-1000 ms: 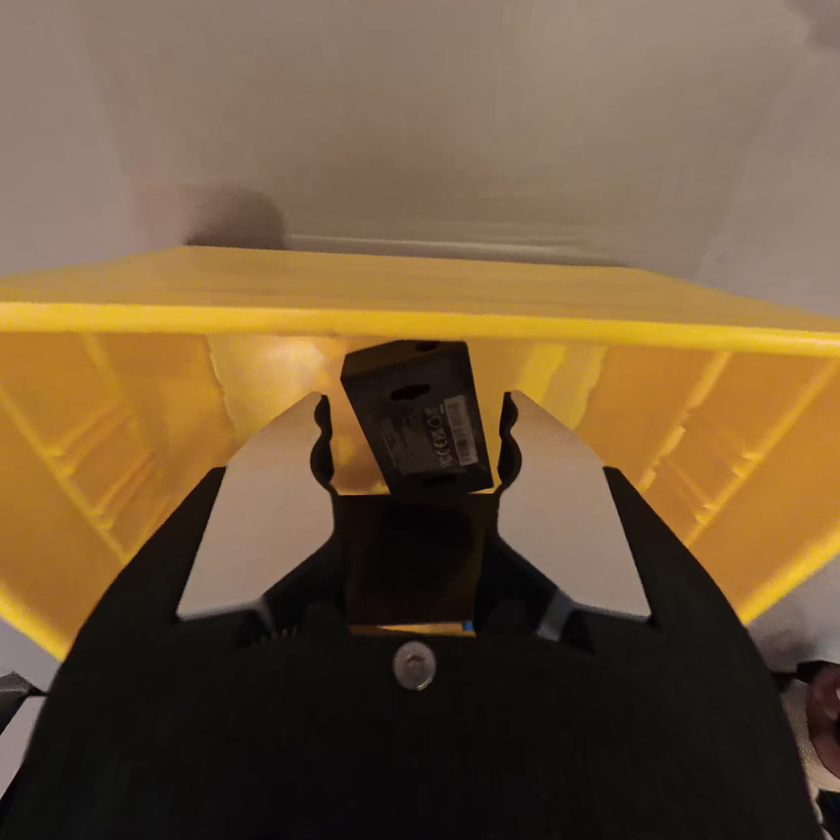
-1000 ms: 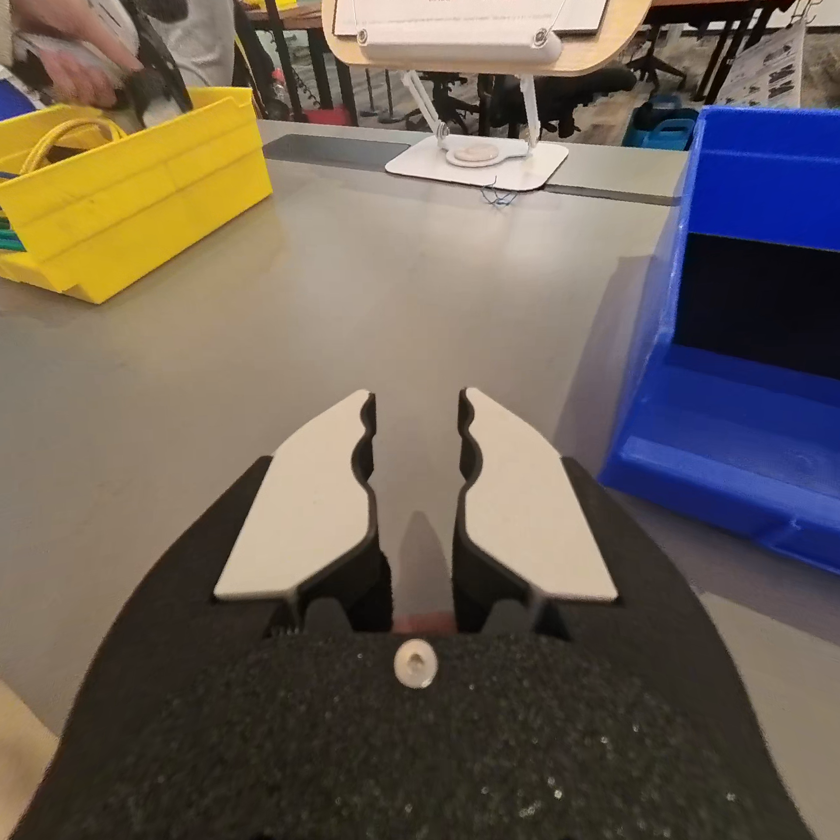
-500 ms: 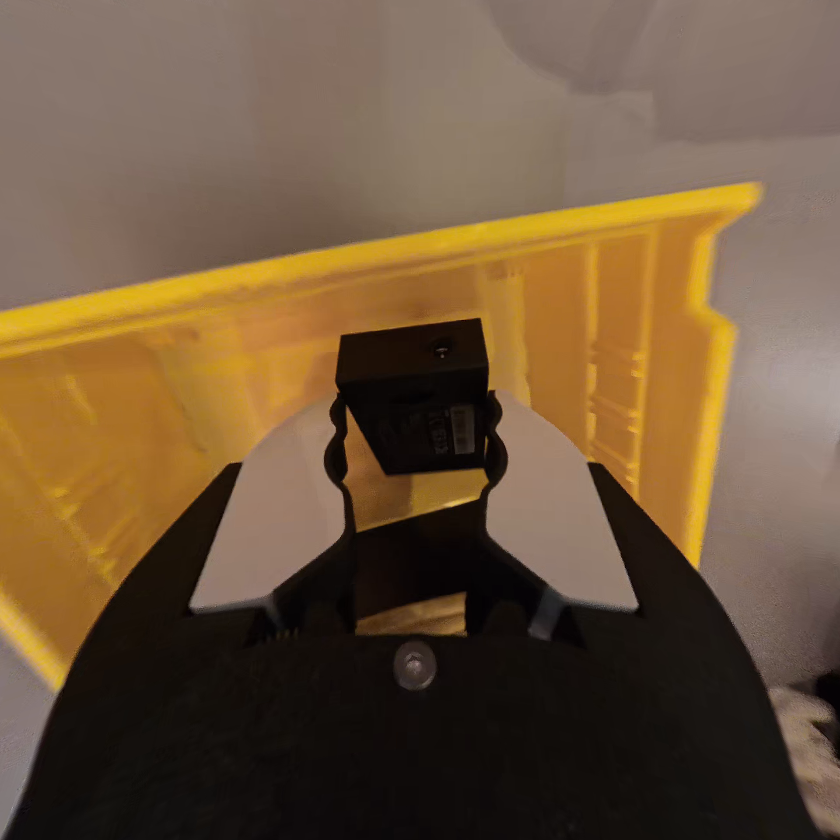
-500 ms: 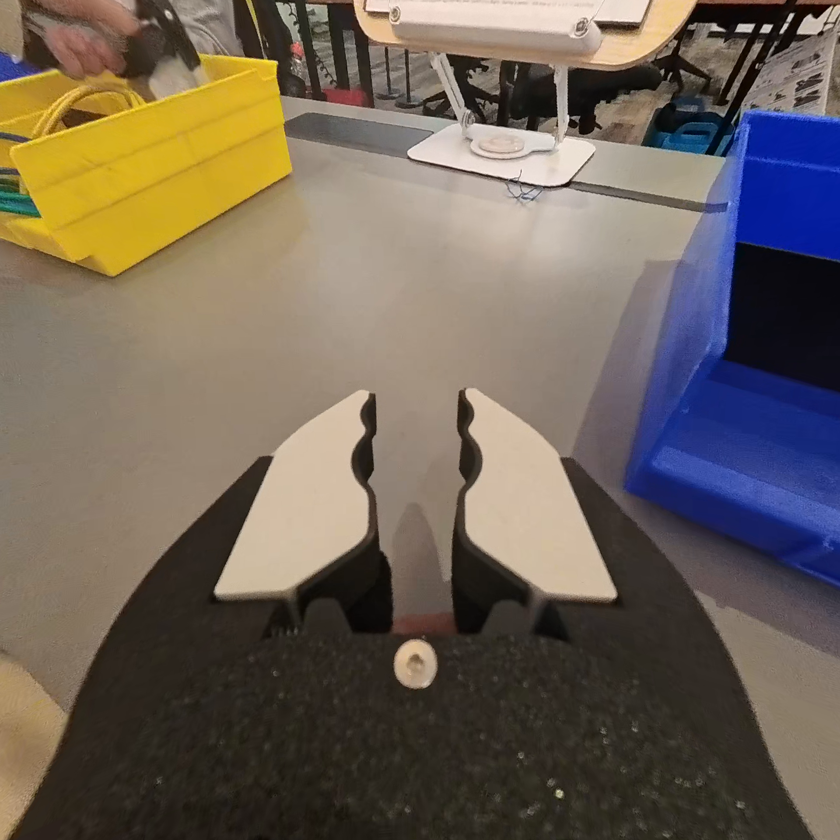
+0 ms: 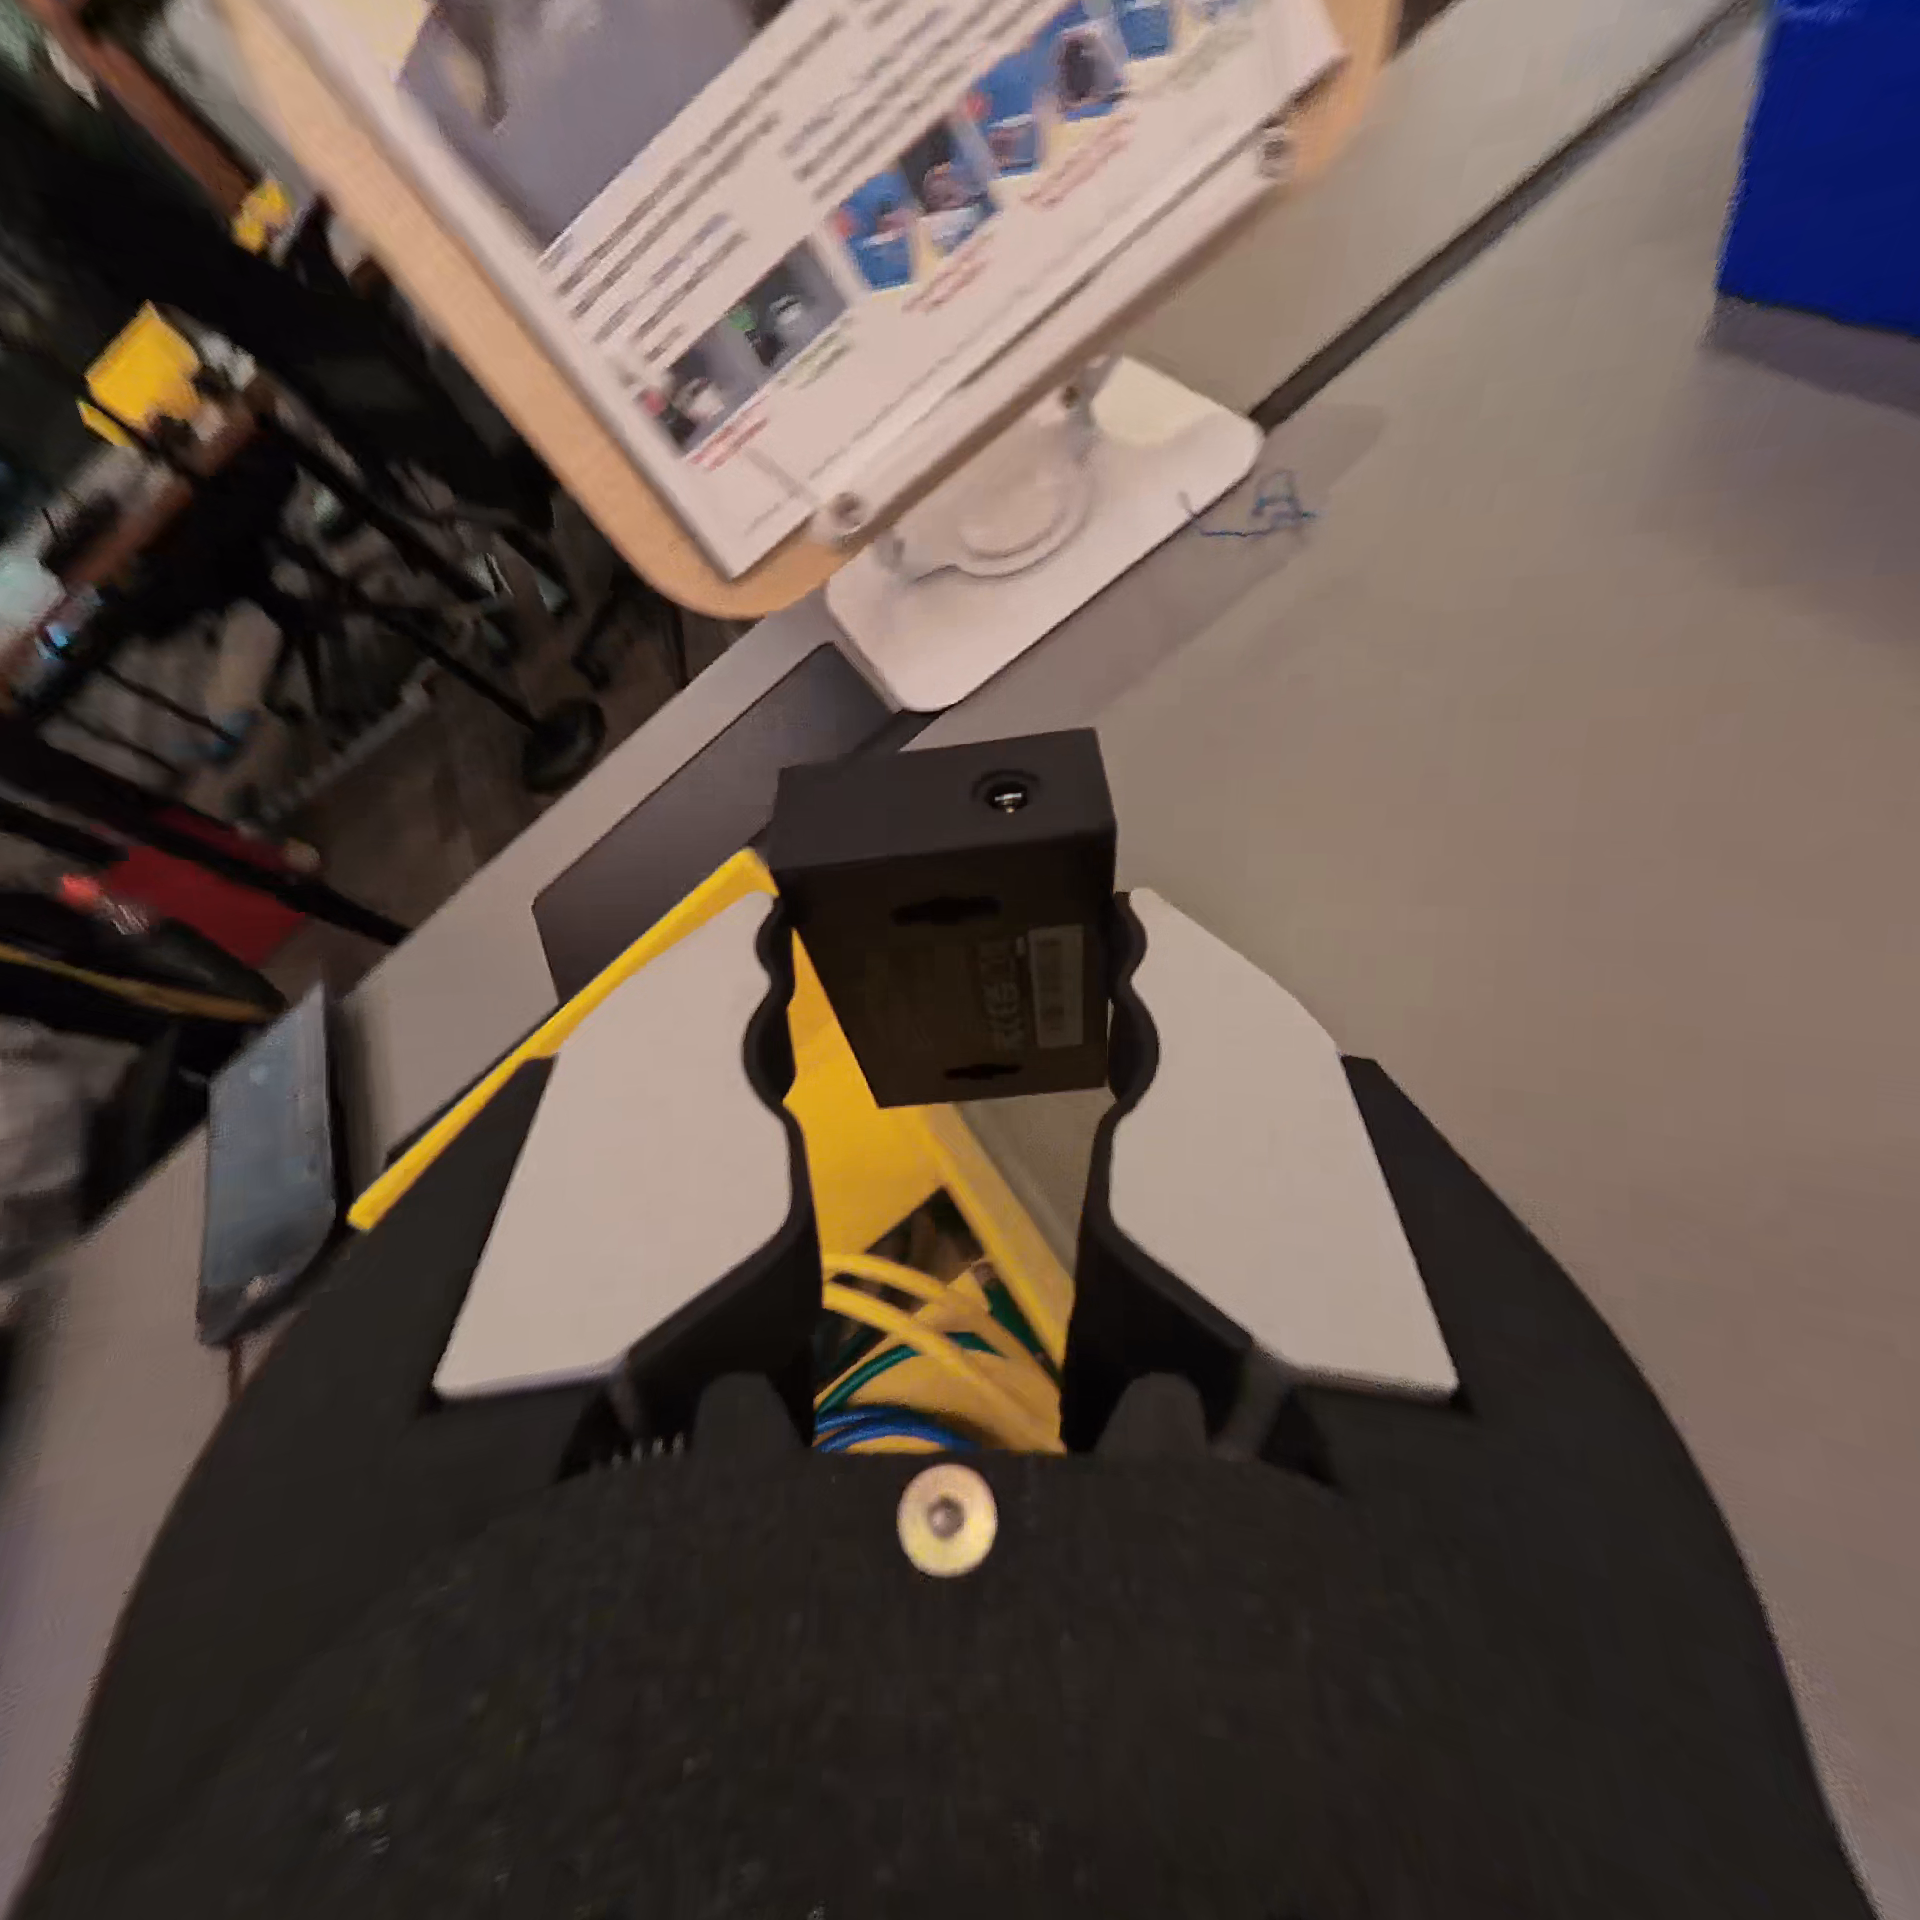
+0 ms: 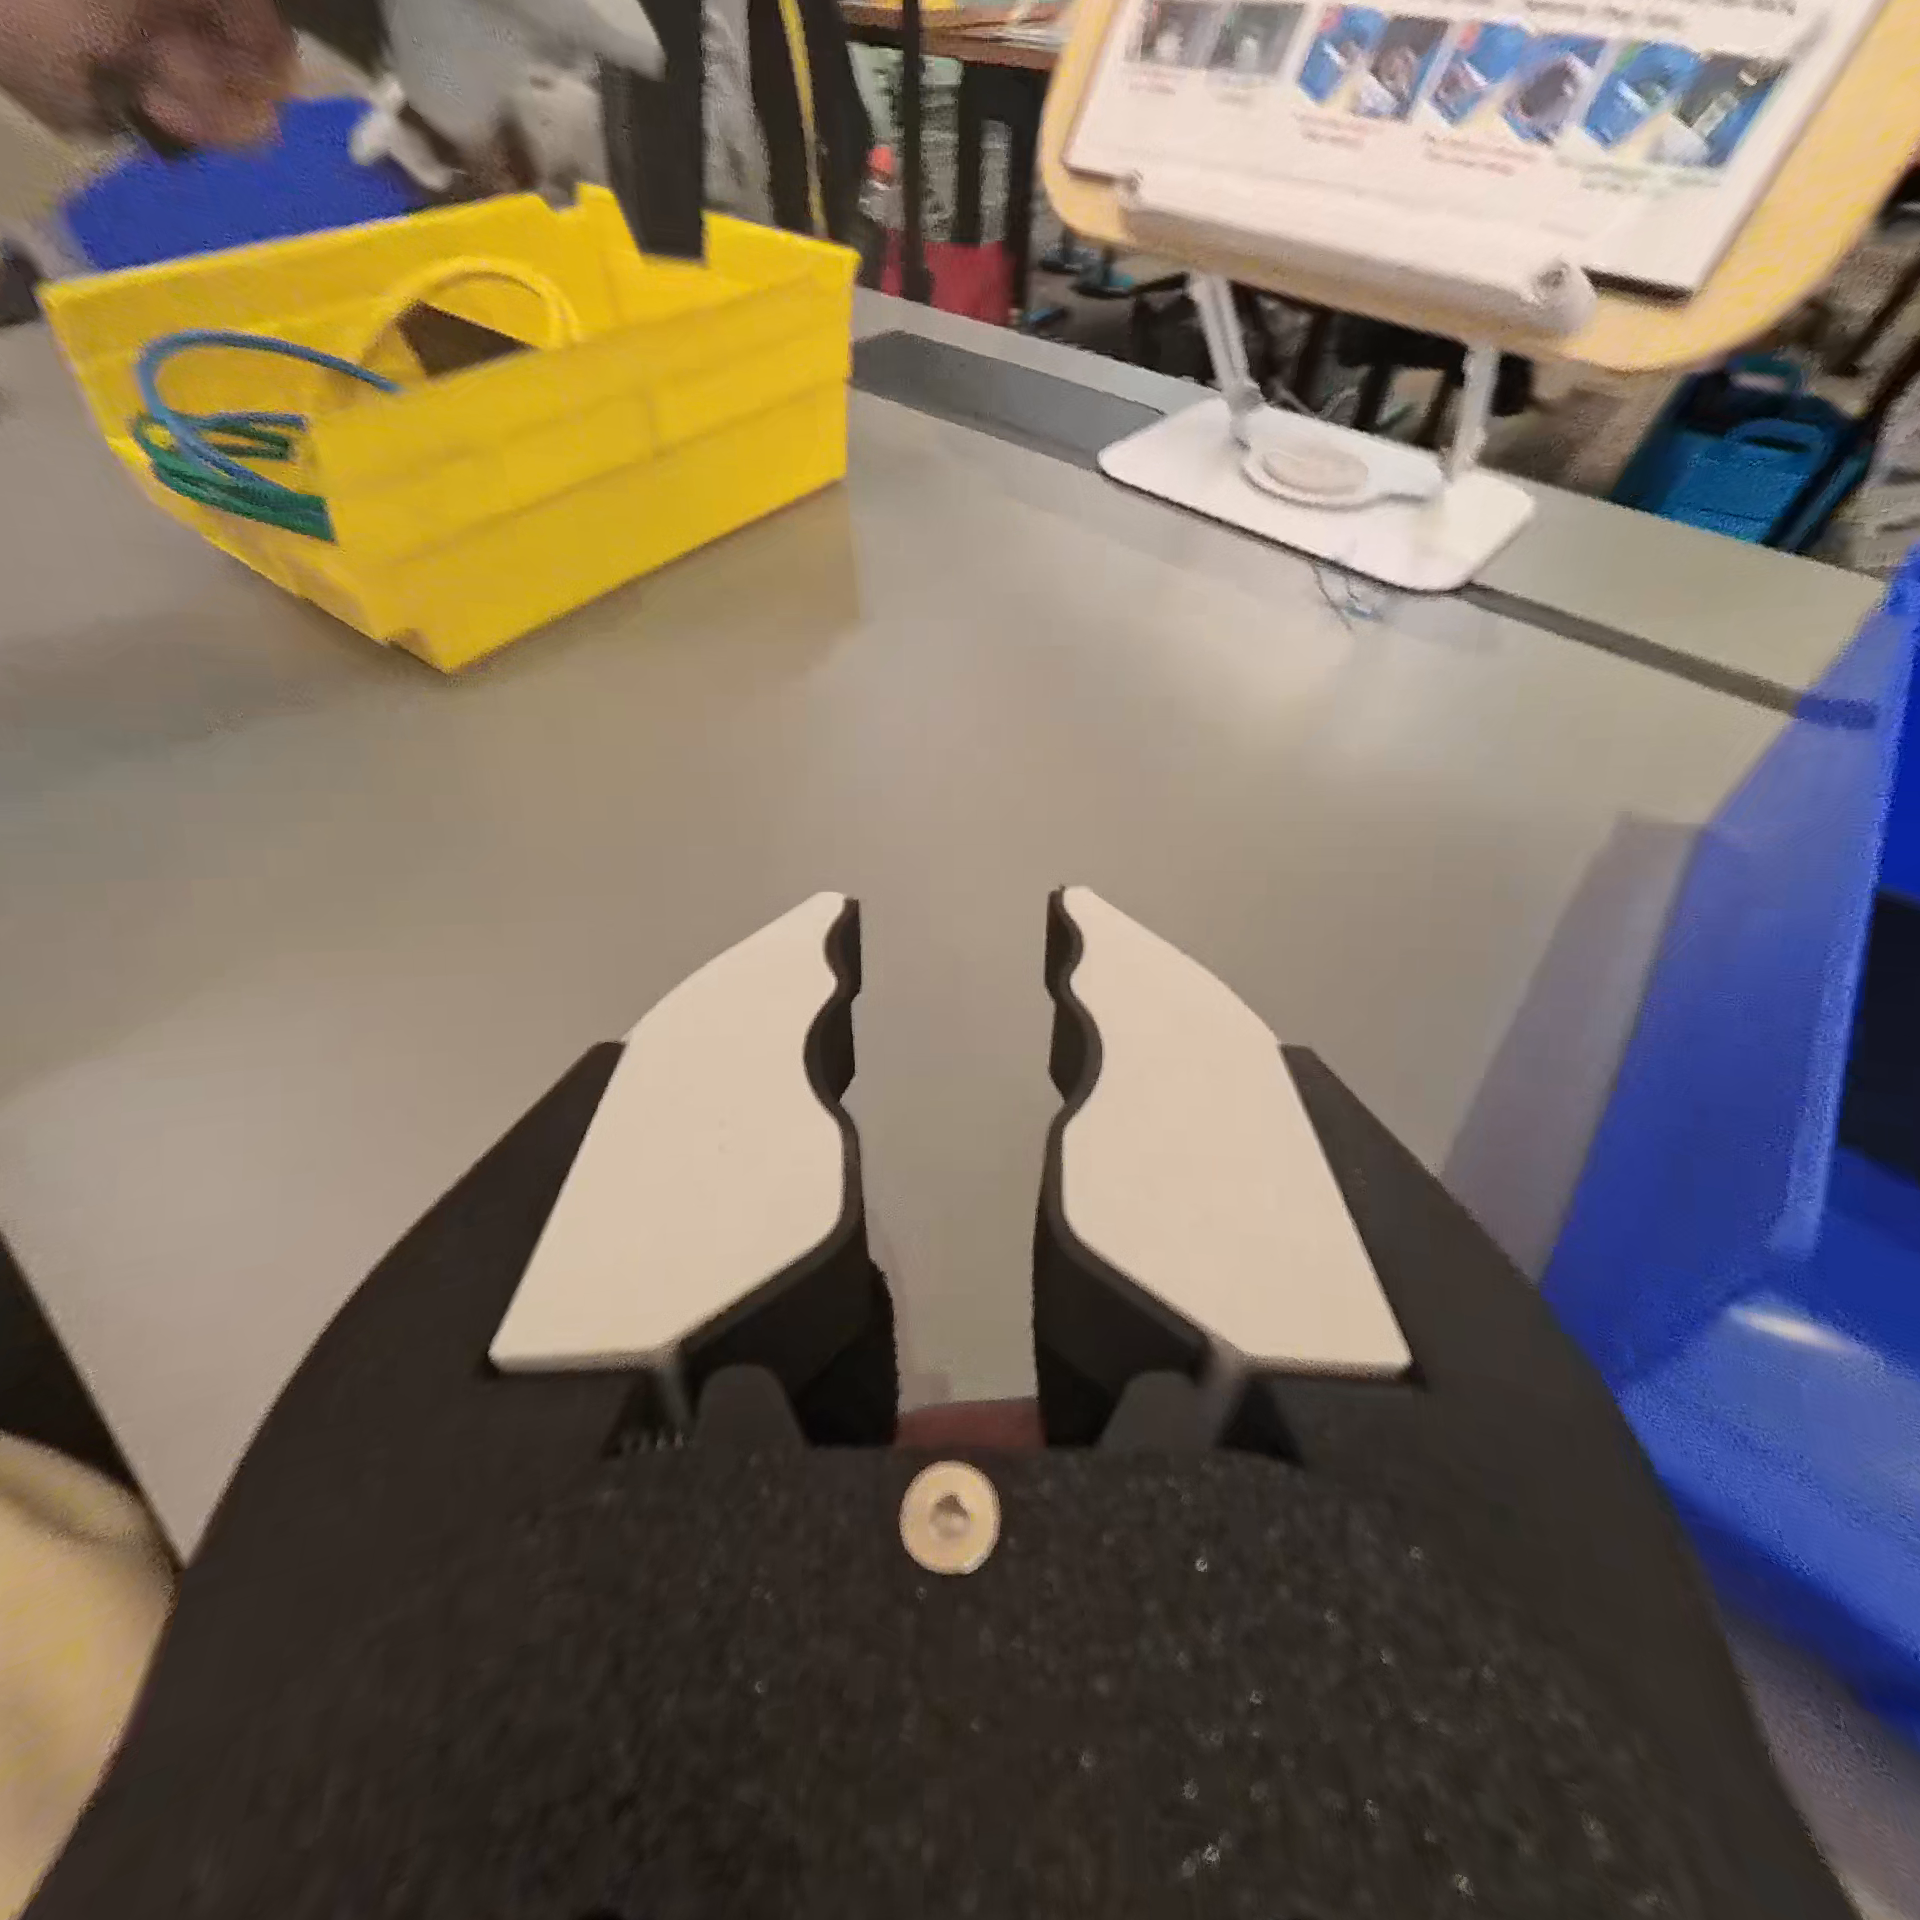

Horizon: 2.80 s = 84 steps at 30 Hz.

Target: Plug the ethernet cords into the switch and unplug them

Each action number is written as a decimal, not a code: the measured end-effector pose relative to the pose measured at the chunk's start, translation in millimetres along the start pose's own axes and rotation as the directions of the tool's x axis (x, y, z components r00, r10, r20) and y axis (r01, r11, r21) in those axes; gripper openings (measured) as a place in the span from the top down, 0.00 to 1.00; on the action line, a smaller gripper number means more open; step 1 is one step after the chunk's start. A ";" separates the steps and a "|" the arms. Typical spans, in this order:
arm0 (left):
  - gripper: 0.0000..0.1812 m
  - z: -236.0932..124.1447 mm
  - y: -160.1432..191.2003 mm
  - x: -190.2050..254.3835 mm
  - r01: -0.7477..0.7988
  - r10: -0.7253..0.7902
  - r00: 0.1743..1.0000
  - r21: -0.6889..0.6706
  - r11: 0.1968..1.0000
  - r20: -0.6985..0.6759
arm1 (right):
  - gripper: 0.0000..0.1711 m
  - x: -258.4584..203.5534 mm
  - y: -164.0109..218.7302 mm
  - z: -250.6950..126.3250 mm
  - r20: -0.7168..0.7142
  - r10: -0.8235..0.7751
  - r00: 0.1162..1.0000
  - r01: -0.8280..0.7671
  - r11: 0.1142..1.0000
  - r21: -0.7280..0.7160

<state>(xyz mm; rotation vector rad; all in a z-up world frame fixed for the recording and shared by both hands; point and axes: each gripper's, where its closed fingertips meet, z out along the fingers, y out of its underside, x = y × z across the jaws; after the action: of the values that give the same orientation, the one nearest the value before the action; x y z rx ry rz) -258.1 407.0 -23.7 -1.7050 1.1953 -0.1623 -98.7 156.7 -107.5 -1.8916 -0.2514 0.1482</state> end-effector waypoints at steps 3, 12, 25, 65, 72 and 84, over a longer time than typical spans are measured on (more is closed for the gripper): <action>0.68 -4.2 -5.3 55.4 -0.141 0.140 0.990 0.054 0.989 0.018 | 0.79 -11.6 -31.9 14.2 0.159 0.016 0.987 -0.008 0.998 -0.054; 0.69 -23.9 -9.1 174.6 -0.618 0.584 0.776 0.101 0.780 0.239 | 0.74 -36.2 -80.0 64.2 0.447 0.108 0.888 -0.084 0.994 -0.074; 0.69 -34.0 -22.6 208.8 -0.841 0.743 0.482 0.007 0.541 0.463 | 0.74 -53.0 -47.5 89.6 0.398 -0.100 0.912 0.131 0.990 -0.053; 0.86 -72.1 46.9 244.9 -0.348 0.413 0.782 0.223 0.911 -0.467 | 0.79 -98.3 12.9 61.8 0.498 -0.630 0.597 0.686 0.722 0.091; 0.86 -47.1 17.3 185.2 0.339 -0.264 0.802 0.044 0.940 -0.536 | 0.67 -58.5 -18.7 72.6 0.201 -0.711 0.674 0.710 0.699 0.088; 0.86 -22.2 -6.2 164.6 0.879 -0.814 -0.272 -0.477 0.006 -0.512 | 0.64 -59.0 -39.4 77.8 -0.197 -0.899 0.391 0.917 0.398 0.002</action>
<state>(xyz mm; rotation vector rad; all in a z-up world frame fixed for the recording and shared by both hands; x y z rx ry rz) -184.8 266.8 -74.3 -2.1462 -0.0390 -2.0118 -177.4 225.8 -97.1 -1.3797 -1.1265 -0.7568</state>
